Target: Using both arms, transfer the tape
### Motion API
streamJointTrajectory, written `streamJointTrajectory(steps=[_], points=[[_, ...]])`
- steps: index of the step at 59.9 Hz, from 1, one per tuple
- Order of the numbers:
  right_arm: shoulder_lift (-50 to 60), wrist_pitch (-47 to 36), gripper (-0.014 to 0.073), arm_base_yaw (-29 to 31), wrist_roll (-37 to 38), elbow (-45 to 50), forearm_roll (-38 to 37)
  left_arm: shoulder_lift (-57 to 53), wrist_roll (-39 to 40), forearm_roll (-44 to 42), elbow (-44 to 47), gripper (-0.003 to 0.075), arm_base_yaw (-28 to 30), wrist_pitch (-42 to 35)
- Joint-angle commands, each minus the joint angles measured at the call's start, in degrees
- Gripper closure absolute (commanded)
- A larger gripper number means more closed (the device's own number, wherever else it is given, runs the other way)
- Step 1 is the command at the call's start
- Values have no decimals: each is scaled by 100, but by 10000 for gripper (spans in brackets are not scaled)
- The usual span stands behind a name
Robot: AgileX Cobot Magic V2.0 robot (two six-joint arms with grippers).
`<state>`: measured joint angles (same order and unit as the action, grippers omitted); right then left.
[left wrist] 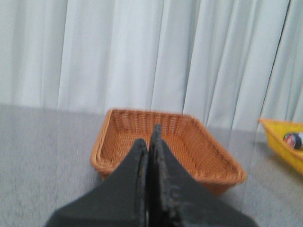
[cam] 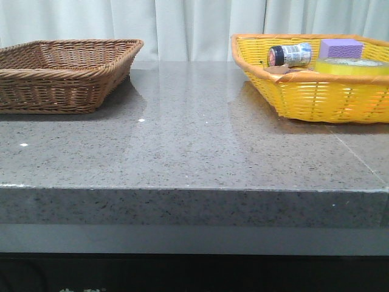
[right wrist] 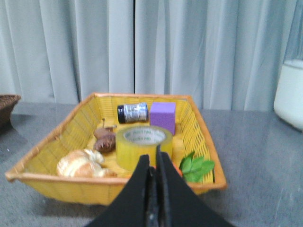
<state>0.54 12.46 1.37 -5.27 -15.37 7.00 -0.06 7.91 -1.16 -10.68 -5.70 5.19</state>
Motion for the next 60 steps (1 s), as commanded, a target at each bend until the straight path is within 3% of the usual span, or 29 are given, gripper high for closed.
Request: streamJointTrajectory(steps=[1,16,28,60], points=[[-153,-40,662,33,-31,-618,-88,282,24,7,-784,740,2,145],[-1223,518,662,33,-31,-2025,-83,1426,24,7,-2688,740,2,1715],[-2282,1296,662,33,-31,-3029,-19,2381,21,7,-3742,740,2,2276],[-4150,1966,662,33,-31,-3297,-6,3818,21,30,-3915,740,2,2535]])
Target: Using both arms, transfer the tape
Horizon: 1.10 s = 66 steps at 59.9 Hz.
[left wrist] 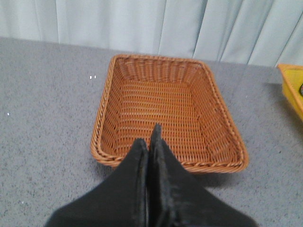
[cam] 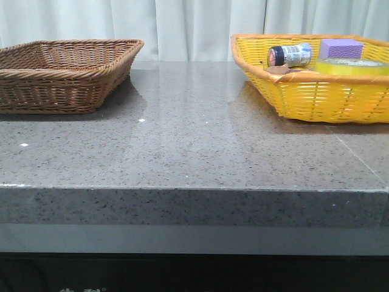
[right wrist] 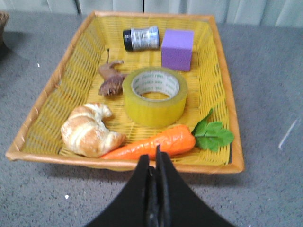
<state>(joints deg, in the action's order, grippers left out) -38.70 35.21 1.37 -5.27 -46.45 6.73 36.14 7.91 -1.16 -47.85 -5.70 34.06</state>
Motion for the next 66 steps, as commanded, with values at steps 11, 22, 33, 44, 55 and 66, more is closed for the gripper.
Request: streamJointTrajectory(steps=[11,22,33,44,55,66], points=[[-631,-281,574,33,-31,-189,21,623,21,-228,-199,723,2,-286],[-793,-251,160,33,-31,-189,21,787,11,-290,-199,437,2,-278],[-1037,-286,36,37,-26,-237,28,893,11,-364,-220,214,-8,-417],[-1620,154,36,106,65,-931,34,1083,-240,-334,-501,228,-575,-24],[-2453,772,36,376,188,-1931,34,1183,-296,-334,-717,228,-1553,201],[-3460,1339,36,616,188,-2940,34,1183,-296,-214,-725,228,-2680,165]])
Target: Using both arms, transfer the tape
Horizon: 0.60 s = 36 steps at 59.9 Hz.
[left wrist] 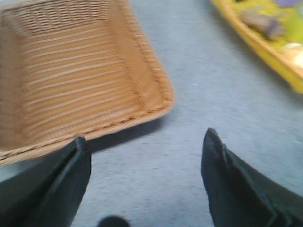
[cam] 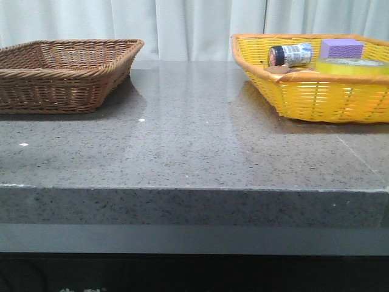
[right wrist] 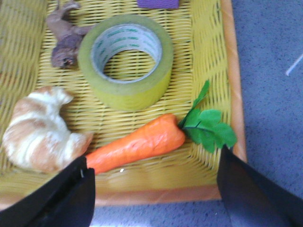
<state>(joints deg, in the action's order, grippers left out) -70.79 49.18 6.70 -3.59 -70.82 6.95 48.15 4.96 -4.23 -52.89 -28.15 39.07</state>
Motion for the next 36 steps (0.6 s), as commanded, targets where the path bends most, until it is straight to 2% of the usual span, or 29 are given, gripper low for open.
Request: streamJointTrajectory(steps=[1,9,15,36], points=[[-324,-32,36,82,20,-610,13,-18,-1,107,-221,228,-507,-337],[-1011,162,36,76,20,-1256,27,-18,-1,206,-221,228,-1089,-350],[-1510,335,36,76,15,-1694,27,-18,-1,206,-221,228,-1319,-350],[-3110,986,36,76,-42,-3272,27,-18,-1,206,-221,228,-1414,-339]])
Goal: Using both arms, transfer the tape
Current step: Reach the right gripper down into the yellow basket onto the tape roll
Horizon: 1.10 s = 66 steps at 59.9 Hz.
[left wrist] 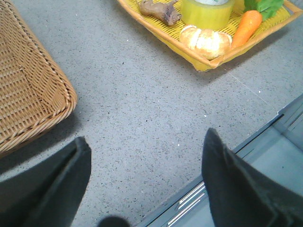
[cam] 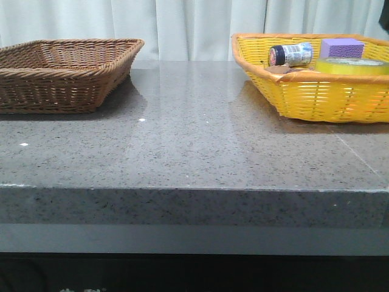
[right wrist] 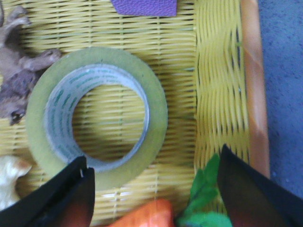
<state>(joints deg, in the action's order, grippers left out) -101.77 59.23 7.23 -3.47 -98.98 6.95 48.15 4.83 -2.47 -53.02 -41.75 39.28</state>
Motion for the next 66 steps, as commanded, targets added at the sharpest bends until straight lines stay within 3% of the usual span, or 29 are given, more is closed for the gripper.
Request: streamJointTrajectory(steps=[1,23,37,48,58,66], points=[[-73,4,36,24,-59,-513,27,-18,12,30,-208,228,-54,-360],[-1199,104,45,13,-66,-1502,281,-18,12,30,-198,228,-54,-360],[-1505,1,171,6,-121,-1523,313,-18,12,30,-198,228,-54,-360],[-1579,23,197,6,-128,-1523,317,-18,12,30,-198,228,-54,-360],[-1518,78,374,6,-161,-1523,317,-18,12,30,-198,228,-54,-360],[-1407,119,421,6,-161,-1523,317,-18,12,30,-198,228,-54,-360]])
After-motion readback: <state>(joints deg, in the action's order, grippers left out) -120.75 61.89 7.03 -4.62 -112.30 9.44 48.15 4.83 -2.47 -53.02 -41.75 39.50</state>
